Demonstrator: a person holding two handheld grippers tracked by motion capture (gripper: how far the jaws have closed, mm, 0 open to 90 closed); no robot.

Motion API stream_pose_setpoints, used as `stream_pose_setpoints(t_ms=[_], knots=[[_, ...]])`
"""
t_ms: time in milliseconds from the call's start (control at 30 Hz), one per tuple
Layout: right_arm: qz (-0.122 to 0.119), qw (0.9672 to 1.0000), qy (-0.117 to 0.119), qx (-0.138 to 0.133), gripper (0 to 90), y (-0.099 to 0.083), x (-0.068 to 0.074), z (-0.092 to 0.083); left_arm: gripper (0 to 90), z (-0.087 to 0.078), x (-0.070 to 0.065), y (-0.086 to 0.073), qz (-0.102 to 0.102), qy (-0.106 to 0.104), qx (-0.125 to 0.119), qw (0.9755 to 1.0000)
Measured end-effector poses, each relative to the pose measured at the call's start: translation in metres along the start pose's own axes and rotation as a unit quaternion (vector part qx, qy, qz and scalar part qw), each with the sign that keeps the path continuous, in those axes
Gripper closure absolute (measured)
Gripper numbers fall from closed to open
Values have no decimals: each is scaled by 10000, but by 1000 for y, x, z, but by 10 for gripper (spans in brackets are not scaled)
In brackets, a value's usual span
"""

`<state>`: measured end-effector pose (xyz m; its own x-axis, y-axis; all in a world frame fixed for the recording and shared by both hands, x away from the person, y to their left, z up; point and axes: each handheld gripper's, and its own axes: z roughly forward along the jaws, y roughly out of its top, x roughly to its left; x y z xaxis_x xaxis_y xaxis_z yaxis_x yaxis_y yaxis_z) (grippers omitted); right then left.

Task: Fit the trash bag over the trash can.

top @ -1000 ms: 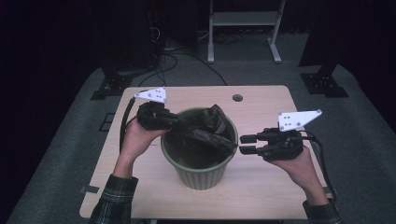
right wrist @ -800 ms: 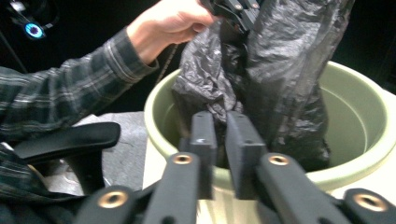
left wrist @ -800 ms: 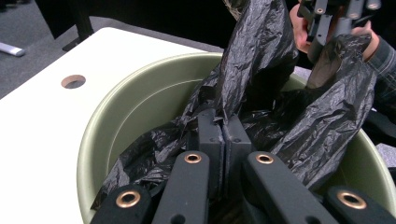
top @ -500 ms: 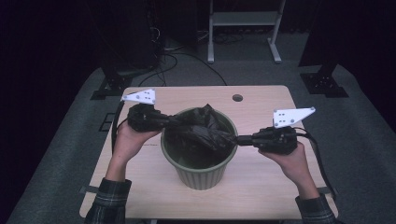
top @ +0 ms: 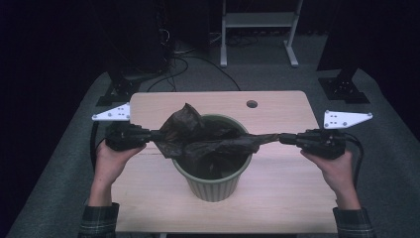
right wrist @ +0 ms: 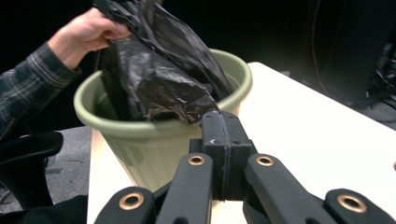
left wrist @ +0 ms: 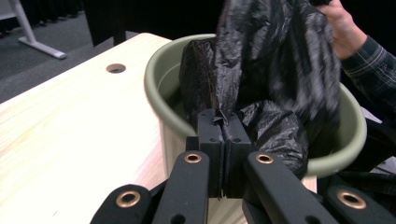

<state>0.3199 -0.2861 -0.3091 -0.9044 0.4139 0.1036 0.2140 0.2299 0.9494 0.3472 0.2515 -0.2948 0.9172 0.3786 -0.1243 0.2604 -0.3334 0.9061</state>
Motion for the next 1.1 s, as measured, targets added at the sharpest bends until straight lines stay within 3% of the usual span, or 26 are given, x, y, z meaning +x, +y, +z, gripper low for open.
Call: stream_pose_setpoints(t_ms=[167,400,467,500,600,700,733,767,867,1100], knots=[[157,9998,-124,74,899,-21,-4,-13,890,-10,2,-15,-118,133,-36,9998],[454,9978,-337,358,899,-56,-11,-22,890,-9,6,-29,-264,223,13,9994],[510,9975,-329,361,900,-60,-11,-23,890,-9,6,-30,-271,259,32,9993],[522,9964,-430,508,900,-65,-12,-23,890,-8,8,-32,-301,372,111,9988],[540,9952,-525,623,899,-68,-14,-23,890,-7,12,-37,-393,361,94,9985],[572,9957,-455,577,894,-68,-16,-23,853,-5,11,-38,-360,328,104,9988],[554,9961,-444,532,846,-67,-16,-24,853,-4,10,-37,-329,321,111,9989],[541,9969,-441,376,770,-60,-15,-25,840,-4,9,-37,-312,290,93,9990],[444,9977,-478,190,698,-45,-13,-29,817,-4,9,-36,-301,313,108,9990],[205,9981,-552,-199,622,-14,-9,-36,788,-6,9,-35,-302,324,86,9990]])
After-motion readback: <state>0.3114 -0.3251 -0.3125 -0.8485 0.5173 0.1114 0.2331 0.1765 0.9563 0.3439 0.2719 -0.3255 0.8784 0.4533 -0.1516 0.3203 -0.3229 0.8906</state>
